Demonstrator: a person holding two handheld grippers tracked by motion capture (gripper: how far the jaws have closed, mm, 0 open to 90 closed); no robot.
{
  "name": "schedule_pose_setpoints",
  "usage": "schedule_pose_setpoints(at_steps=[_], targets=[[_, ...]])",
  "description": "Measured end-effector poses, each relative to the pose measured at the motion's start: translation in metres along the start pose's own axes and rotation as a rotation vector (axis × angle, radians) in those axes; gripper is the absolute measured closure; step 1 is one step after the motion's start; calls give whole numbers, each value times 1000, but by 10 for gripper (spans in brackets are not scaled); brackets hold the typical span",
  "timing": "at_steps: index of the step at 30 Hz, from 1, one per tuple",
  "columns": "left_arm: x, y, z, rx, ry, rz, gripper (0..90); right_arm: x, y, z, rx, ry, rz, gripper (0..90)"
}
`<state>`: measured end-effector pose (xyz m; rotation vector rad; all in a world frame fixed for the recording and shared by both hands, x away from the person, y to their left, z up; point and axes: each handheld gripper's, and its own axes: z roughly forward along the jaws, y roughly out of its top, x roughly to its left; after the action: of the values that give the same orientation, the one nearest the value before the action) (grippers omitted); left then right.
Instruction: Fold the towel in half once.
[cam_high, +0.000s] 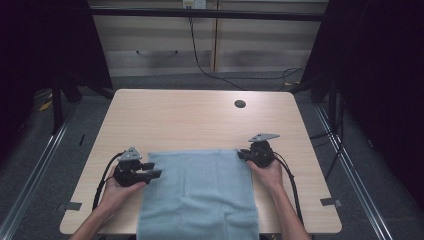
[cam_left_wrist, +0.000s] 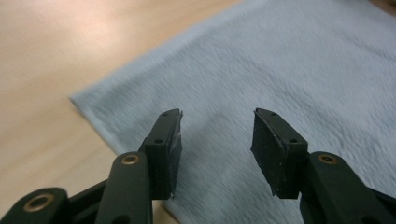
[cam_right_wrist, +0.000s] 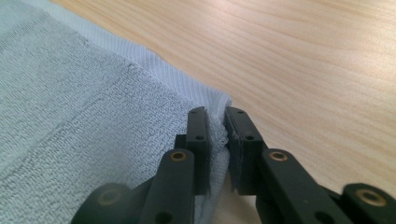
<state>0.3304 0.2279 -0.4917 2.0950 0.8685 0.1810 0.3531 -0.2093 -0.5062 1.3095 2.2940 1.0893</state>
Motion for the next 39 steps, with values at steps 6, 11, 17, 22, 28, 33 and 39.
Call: schedule_pose_setpoints(at_steps=[6, 11, 17, 22, 28, 33, 39], targets=[[21, 14, 5, -40, 60, 36, 546, 2, -1, -11, -38, 17, 13, 823], [40, 15, 13, -26, 92, -24, 524, 6, -3, -17, -61, 29, 14, 821], [41, 11, 24, 29, 114, 1, 476, 5, -9, -22, -68, 28, 15, 820], [34, 11, 28, 25, 132, 38, 498, 7, -10, -20, -67, 25, 6, 819], [24, 7, 24, 28, 82, 116, 793, 10, -9, -21, -79, 27, 11, 820], [22, 7, 24, 38, 48, 72, 849, 12, -8, -26, -97, 42, 16, 823], [26, 19, 8, -34, 12, 19, 860, 14, 3, -42, -165, 52, 9, 829]])
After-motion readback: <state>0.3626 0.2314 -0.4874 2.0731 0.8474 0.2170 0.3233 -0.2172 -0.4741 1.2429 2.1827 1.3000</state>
